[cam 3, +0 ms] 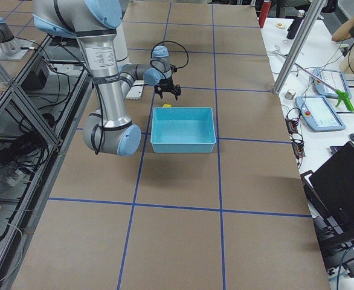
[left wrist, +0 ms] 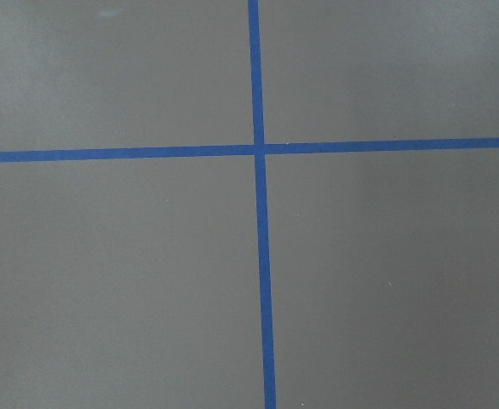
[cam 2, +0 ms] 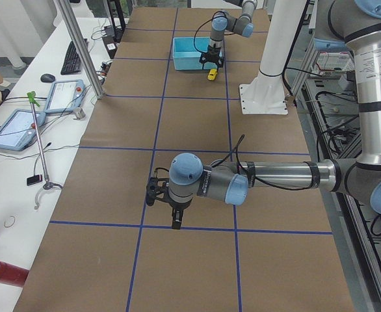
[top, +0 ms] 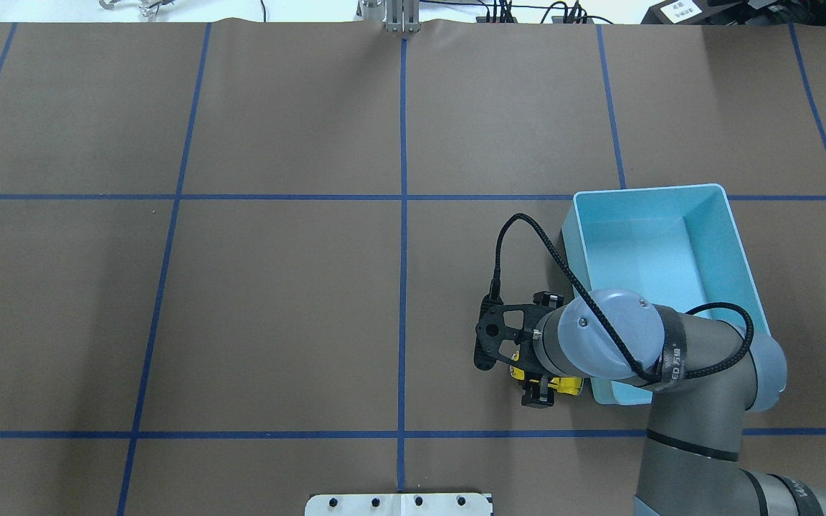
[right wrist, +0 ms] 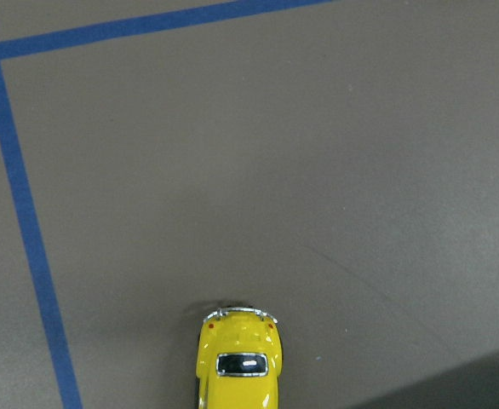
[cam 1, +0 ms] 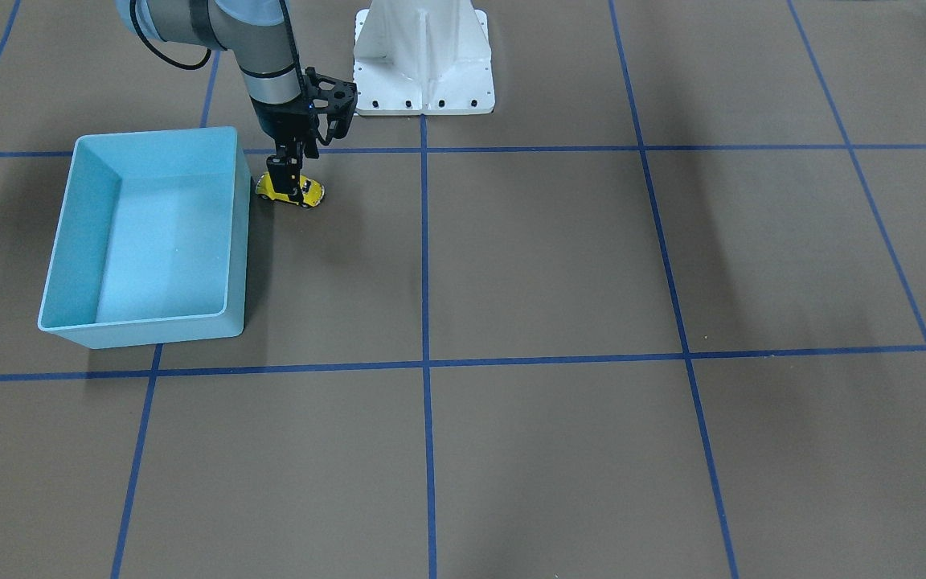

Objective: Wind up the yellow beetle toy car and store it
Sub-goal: 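Lower the right gripper and close it on the car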

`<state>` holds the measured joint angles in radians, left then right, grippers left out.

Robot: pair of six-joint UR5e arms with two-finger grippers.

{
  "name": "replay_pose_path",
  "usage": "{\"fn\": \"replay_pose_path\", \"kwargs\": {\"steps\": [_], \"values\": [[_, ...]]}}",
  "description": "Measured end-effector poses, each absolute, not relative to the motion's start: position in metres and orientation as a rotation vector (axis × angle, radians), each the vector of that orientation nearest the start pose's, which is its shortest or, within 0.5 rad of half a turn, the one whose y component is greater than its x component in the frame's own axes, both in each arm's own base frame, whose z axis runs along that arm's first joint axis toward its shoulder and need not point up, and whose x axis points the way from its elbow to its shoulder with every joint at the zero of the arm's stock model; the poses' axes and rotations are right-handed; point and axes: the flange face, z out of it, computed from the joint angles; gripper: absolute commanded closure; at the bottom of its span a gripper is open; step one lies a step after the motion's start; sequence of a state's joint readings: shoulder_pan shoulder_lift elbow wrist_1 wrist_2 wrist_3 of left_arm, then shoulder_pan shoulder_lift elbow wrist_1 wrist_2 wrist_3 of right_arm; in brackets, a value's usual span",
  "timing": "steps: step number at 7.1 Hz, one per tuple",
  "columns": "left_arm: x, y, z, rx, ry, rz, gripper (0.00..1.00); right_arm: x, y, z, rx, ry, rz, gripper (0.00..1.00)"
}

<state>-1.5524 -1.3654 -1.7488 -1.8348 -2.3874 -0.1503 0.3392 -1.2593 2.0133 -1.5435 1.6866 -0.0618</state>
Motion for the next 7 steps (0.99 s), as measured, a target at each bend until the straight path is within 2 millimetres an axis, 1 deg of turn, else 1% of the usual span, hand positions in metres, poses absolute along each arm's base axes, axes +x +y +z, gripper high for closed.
{"fn": "replay_pose_path", "kwargs": {"steps": [2, 4, 7], "values": [[-0.053, -0.419, 0.633, 0.153, 0.828, -0.028, 0.00, -0.488, -0.299, 0.309, 0.620, -0.557, -1.267, 0.00], [-0.053, -0.419, 0.632, 0.153, 0.828, -0.027, 0.00, -0.489, -0.294, 0.321, 0.602, -0.558, -1.265, 0.00], [-0.053, -0.419, 0.633, 0.153, 0.828, -0.027, 0.00, -0.489, -0.290, 0.329, 0.591, -0.557, -1.269, 0.00]]}}
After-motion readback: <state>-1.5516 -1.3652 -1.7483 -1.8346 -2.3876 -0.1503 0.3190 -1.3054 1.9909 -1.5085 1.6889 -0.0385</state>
